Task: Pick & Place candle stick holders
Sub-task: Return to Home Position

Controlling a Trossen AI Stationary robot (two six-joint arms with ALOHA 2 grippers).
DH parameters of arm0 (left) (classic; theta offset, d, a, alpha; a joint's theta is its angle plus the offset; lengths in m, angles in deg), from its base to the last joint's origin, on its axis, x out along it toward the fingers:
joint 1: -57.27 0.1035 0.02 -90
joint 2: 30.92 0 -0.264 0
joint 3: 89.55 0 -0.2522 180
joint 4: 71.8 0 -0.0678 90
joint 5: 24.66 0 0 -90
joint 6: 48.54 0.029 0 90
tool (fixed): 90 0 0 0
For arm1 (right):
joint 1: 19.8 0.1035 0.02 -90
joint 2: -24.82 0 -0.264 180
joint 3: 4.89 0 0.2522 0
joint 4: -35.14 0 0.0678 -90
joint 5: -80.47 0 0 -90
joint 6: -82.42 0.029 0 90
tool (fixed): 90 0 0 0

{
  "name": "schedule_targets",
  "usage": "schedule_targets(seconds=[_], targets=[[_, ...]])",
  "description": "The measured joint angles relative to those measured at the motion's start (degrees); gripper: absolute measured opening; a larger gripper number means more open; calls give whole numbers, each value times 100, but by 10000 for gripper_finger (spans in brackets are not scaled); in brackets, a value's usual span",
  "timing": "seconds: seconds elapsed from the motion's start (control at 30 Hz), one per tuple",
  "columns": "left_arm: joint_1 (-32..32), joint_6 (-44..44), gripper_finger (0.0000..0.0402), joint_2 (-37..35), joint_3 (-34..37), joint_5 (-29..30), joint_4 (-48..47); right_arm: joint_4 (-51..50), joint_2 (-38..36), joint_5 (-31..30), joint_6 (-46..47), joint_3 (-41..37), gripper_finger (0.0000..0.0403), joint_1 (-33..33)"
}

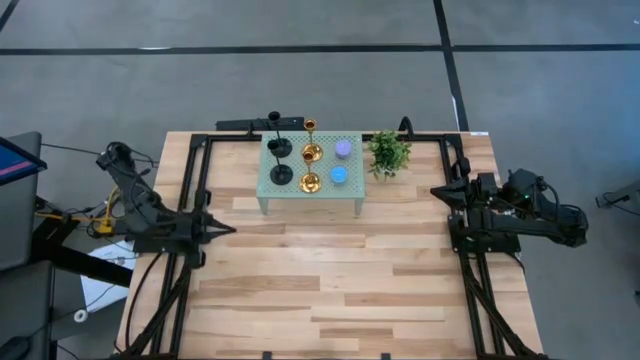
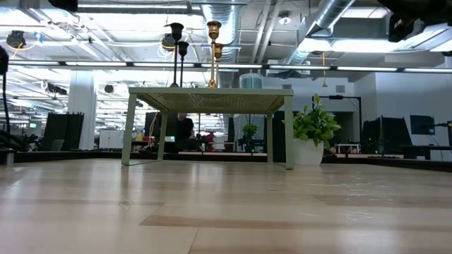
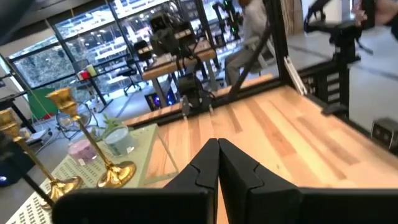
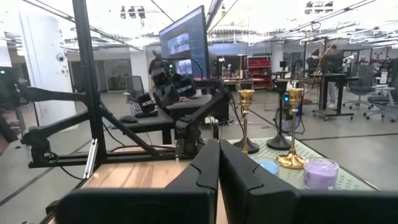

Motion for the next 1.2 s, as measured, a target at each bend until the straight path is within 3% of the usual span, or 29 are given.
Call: schedule_targets(seconds=[0.2,0.37,0.5,0.73,0.93,1.2], targets=[[0,266,8,700,0,14,41,-9,0,-131,77,1,0,1],[27,652,8,961,-88,-29,699,-17,-2,-175,230,2,0,2],[153,707,8,663,-162,-124,786,-123,-2,160,206,2,0,2],[475,699,8,-298,-166,-1072,420,-106,-2,369,160,2,0,2],[569,418,8,-1069,-166,-1246,132,-118,-2,527,159,2,0,2],[566,341,8,-1100,-162,-1516,68,-84,-2,687,52,7,0,2]])
